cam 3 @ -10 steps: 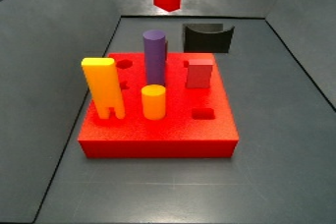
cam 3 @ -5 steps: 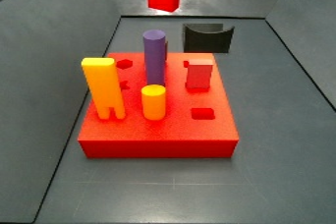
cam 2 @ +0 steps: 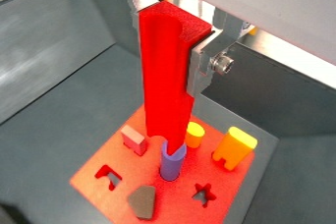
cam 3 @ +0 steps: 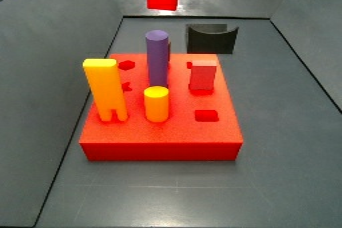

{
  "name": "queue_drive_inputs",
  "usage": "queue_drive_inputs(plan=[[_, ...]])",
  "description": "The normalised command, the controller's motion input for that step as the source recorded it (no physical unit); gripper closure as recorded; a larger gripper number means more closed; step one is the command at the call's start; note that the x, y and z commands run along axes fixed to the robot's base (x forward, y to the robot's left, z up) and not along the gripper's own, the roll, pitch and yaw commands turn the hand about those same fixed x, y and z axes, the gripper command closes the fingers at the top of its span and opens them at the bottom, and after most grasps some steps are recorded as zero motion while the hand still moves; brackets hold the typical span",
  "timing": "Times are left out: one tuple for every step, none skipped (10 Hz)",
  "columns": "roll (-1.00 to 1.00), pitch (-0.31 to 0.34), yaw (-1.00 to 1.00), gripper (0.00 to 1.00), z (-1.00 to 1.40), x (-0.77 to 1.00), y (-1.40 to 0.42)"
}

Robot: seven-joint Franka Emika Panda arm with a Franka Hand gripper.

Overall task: Pick up the arch object. Move up. Rotate the arch object. Move to above the board. Insert the arch object.
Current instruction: Move to above the board, then insert the arch object.

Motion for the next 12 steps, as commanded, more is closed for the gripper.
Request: queue_drive_inputs(plan=[[0.13, 0.124, 0.31, 1.00, 0.03, 0.06, -0.03], [0.13, 0.059, 0.28, 1.00, 0.00, 0.85, 0.31], [0.11, 0.054, 0.19, 1.00, 0.00, 0.96, 0.35], [0.10, 0.126, 0.09, 1.00, 0.00, 0.95, 0.41], [0.03, 0.141, 0.03, 1.00, -0.06, 0.99, 0.42], [0.00, 0.000, 0.00, 1.00, -0.55, 0.94, 0.33], [0.00, -0.034, 0.00, 1.00, -0.78, 0.94, 0.25], [0.00, -0.050, 0.00, 1.00, -0.83, 0.98, 0.18], [0.00, -0.030, 0.00, 1.00, -0.76, 1.00, 0.14], [0.01, 0.000, 0.00, 1.00, -0.69, 1.00, 0.07], [0.06, 0.003, 0.00, 1.00, -0.71, 0.92, 0.11], [0.01, 0.000, 0.00, 1.00, -0.62, 0.42, 0.32]])
